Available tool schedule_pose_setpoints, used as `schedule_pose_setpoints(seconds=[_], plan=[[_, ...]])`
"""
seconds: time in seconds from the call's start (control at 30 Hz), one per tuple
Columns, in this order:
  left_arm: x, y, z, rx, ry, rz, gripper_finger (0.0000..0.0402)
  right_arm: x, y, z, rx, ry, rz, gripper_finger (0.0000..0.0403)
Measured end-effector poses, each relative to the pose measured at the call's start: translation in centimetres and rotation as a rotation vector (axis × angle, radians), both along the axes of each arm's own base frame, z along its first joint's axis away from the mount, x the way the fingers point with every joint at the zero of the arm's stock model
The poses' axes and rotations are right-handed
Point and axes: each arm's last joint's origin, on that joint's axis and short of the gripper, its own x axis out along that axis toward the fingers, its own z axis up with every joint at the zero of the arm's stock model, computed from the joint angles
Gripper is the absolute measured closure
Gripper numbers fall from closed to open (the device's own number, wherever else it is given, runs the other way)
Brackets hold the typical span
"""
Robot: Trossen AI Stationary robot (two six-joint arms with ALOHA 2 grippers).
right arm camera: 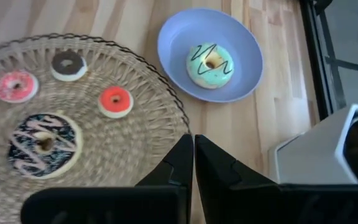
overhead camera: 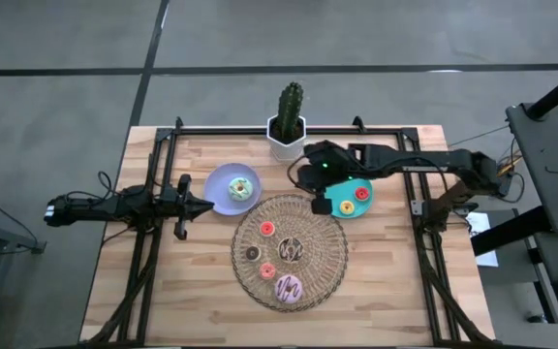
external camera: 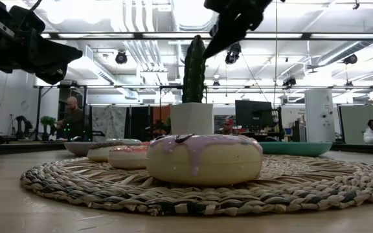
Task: Pick & Place donuts
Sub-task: Put the small orange donut on the blue plate
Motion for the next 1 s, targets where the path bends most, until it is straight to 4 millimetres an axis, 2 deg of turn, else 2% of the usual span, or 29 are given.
schedule_pose_setpoints(seconds=[0.3, 0.5, 0.83, 1.0], plan=[[0.0, 0.0, 0.0, 0.000, 0.000, 0.000, 0.0402, -2.5, 2.3, 0.1, 0.100, -0.076, -0.051, 0.0394], [0.0, 0.0, 0.0, 0.000, 0.000, 0.000, 0.0402, -4.4, 2.9, 0.1, 0.142, -0.092, -0.078, 0.0394], [0.0, 0.0, 0.0, 0.000, 0.000, 0.000, 0.0402, -8.6, 4.4, -2.4, 0.209, -0.196, -0.068, 0.0394], [0.0, 0.0, 0.0, 0.000, 0.000, 0.000, 0.0402, -10.7, 4.5, -3.2, 0.235, -0.267, -0.074, 0.0394]])
